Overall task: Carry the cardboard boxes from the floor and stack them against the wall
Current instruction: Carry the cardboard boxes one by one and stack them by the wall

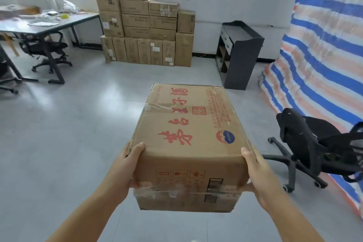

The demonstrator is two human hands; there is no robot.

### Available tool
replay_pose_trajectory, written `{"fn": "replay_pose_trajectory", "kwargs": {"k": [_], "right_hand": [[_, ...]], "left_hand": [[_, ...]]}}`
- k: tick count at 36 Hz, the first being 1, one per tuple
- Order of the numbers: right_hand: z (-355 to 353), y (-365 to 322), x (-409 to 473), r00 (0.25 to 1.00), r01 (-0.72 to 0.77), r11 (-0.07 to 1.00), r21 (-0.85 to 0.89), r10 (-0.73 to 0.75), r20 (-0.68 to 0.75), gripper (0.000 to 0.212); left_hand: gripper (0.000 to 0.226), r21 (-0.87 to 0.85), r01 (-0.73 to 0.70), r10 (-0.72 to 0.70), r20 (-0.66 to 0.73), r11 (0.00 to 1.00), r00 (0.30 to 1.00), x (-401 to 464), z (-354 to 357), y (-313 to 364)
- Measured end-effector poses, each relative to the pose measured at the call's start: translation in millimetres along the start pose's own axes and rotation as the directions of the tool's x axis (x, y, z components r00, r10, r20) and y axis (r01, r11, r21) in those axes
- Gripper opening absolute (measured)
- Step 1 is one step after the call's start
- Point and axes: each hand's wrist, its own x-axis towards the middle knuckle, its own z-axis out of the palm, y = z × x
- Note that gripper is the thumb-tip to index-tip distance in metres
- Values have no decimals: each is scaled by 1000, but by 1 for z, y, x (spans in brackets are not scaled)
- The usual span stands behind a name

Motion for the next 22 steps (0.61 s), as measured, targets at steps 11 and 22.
{"fn": "replay_pose_trajectory", "kwargs": {"k": [11,22], "right_hand": [[8,-82,210,992,55,996,-70,-46,120,38],[99,-136,415,978,99,993,-67,-85,190,25]], "left_hand": [[26,-95,-22,11,-121,995,993,159,85,63],[26,-71,-40,27,-178,997,984,374,95,128]]}}
